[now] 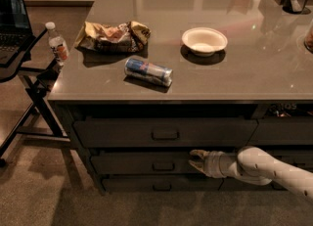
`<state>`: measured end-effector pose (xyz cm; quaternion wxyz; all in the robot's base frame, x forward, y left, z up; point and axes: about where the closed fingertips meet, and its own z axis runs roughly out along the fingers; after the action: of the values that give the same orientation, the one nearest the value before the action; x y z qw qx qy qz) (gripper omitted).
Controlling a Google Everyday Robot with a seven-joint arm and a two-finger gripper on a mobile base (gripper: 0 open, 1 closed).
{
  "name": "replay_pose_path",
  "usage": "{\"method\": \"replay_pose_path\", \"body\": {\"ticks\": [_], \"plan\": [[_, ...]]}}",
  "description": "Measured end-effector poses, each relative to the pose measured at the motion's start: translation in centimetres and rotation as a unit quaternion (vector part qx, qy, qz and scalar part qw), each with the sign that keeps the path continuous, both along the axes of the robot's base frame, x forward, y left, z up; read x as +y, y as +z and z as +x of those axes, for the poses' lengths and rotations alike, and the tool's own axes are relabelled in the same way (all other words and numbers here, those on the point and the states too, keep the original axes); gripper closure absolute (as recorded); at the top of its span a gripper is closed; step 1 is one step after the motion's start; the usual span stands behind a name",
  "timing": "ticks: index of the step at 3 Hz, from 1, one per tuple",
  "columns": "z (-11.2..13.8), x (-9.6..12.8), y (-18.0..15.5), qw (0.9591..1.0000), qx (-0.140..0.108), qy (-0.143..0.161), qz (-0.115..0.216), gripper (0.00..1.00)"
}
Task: Open middle drawer
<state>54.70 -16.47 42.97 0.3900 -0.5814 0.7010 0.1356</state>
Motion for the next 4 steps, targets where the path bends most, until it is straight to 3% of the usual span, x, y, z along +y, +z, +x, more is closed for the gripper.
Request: {"method": "replay_pose_path", "body": {"ticks": [3, 4], "plan": [[0.23, -0.11, 0.36, 1.0, 0.001, -0.003, 0.001, 1.0], [0.23, -0.11, 0.36, 1.0, 0.001, -0.003, 0.001, 0.81]]}}
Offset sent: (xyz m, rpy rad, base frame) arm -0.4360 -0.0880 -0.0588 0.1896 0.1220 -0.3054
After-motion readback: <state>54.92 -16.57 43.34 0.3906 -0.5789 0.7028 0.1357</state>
